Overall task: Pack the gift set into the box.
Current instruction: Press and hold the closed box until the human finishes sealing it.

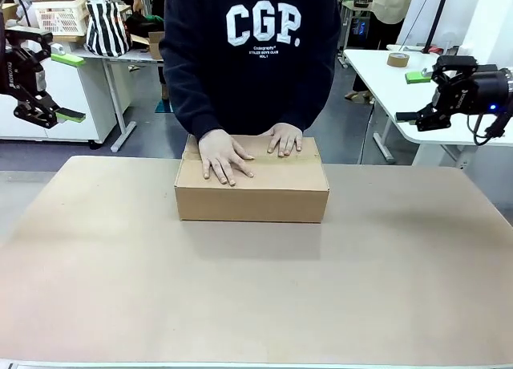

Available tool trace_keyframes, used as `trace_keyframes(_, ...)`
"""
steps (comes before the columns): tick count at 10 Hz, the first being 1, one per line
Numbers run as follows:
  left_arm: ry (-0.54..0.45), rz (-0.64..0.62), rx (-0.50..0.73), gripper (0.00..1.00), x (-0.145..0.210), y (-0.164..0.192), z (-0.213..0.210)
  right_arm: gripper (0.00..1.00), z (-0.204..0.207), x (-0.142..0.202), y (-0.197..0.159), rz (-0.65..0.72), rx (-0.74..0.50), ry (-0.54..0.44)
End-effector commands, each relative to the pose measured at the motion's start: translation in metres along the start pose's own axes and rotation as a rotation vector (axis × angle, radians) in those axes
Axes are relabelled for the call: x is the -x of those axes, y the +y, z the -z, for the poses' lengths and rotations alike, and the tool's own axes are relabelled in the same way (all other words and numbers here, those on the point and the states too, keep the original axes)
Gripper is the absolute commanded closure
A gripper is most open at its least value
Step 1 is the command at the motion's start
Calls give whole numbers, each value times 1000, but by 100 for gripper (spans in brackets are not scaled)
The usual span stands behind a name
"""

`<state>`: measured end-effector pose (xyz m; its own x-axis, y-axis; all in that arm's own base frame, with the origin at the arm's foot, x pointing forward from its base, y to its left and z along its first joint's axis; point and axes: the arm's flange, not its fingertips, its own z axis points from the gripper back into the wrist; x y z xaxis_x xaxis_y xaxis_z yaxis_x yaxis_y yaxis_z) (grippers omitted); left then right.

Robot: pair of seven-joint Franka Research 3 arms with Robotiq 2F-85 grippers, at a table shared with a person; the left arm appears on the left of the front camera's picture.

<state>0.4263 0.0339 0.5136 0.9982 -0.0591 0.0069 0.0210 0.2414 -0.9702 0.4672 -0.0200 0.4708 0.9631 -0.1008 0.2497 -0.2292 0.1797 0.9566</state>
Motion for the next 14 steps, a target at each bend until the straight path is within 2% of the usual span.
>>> trace_keyframes(1,2,17,19,0,1,-1,-2,0,-1,4,-1,-26,16,7)
trace_keyframes(14,2,17,19,0,1,-1,-2,0,-1,4,-1,-26,16,7)
